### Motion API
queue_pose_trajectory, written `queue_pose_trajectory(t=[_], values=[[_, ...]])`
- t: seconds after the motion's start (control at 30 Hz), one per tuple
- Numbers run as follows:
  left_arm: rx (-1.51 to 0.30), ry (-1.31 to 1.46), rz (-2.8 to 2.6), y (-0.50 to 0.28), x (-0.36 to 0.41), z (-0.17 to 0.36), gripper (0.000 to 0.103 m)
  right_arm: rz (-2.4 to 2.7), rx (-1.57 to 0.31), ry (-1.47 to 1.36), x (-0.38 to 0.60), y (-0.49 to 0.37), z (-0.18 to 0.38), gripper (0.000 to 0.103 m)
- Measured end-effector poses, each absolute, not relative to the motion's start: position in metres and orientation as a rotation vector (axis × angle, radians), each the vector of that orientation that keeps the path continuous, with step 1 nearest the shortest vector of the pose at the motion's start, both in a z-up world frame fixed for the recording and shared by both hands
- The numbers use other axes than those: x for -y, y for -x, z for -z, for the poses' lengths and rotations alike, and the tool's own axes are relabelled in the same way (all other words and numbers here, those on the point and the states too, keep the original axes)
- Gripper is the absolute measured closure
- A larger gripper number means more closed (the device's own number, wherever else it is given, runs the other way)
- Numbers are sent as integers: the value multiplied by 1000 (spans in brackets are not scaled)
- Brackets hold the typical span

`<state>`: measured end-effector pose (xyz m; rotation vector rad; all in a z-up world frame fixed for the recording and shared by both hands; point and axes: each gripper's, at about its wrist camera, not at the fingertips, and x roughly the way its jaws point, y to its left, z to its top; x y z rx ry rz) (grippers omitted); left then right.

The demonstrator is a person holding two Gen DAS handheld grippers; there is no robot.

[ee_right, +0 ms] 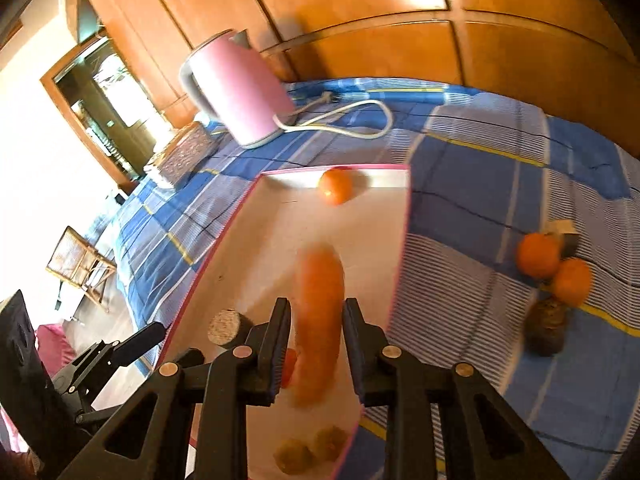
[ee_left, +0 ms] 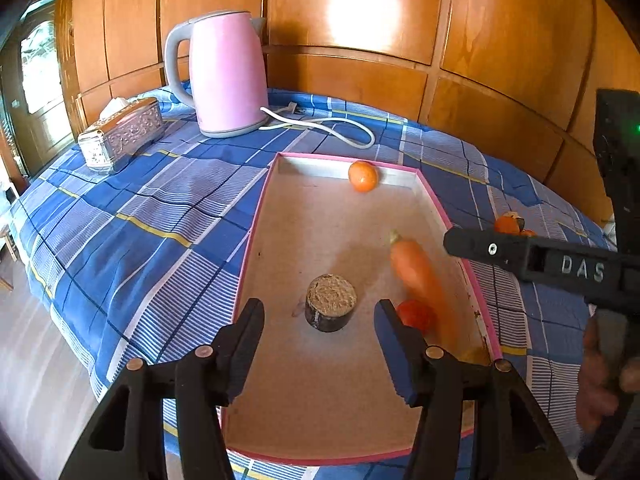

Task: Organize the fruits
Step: 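Carry the carrot into the tray and open the right tool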

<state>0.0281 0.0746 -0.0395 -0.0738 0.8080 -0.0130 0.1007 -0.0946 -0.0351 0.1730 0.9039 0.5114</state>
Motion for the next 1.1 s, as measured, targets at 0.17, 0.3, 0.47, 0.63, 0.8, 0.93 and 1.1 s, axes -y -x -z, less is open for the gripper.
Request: queue_pose_trajectory(t=[0.17, 0.3, 0.47, 0.63, 0.8, 0.93, 1.1], values=[[-795, 72, 11, -27, -75, 37, 45, -504, -897, -176, 96, -89, 38, 73], [-779, 64, 6, -25, -73, 33, 41, -466, -879, -181, 107, -79, 38, 73], [-764, 51, 10, -22, -70, 29, 41, -409, -858, -189, 124, -66, 38, 71], [-755, 35, 13, -20, -65, 26, 41, -322, -833, -143, 141, -57, 39, 71], [-748, 14, 19, -17, -60, 24, 41, -241, -814, -126, 161, -52, 41, 71], [-738, -8, 26, -15, -55, 22, 41, -189, -813, -133, 178, -49, 44, 71], [-724, -35, 38, -13, -46, 18, 41, -141, -812, -160, 196, -47, 47, 71]])
